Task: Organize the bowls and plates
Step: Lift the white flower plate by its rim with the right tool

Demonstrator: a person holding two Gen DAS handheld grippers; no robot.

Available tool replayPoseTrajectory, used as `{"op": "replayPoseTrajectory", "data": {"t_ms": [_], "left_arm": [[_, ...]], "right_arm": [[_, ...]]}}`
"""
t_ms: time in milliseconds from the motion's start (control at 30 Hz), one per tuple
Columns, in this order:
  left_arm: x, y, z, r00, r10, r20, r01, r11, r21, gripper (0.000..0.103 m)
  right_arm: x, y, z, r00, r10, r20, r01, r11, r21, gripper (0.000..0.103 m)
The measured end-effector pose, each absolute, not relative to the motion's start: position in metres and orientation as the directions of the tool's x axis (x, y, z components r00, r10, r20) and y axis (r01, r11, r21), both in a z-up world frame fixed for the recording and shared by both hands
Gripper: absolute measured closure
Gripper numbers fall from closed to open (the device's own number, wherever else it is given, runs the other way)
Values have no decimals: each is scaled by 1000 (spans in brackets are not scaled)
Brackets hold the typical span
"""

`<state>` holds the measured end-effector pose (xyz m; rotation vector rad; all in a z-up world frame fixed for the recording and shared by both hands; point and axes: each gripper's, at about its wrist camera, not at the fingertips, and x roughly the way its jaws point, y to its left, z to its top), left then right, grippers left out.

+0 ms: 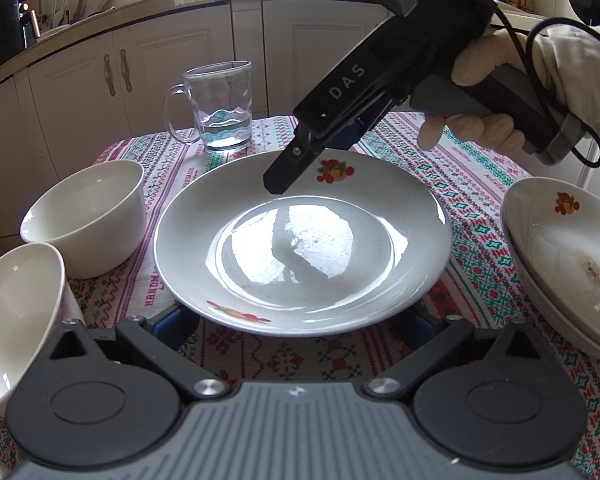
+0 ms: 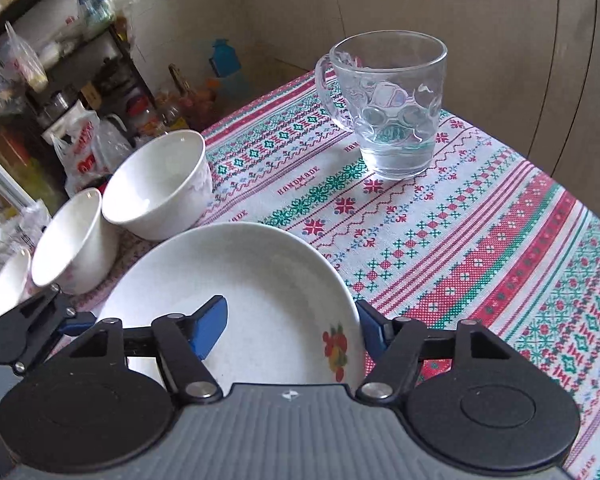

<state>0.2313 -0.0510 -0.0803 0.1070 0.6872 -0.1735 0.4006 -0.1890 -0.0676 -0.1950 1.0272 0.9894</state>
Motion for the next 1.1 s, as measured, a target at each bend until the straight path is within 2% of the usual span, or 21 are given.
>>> {"op": "replayPoseTrajectory", "data": {"t_ms": [400, 1100], "left_arm": [[232, -51, -80, 760, -121, -638, 201, 978, 54, 1], [208, -48, -59, 754, -138, -642, 280, 952, 125, 2]], "right_arm": [[422, -202, -75, 24, 677, -735, -688, 544, 479, 28], [383, -219, -50, 62, 693, -719, -668, 563, 486, 28]]}}
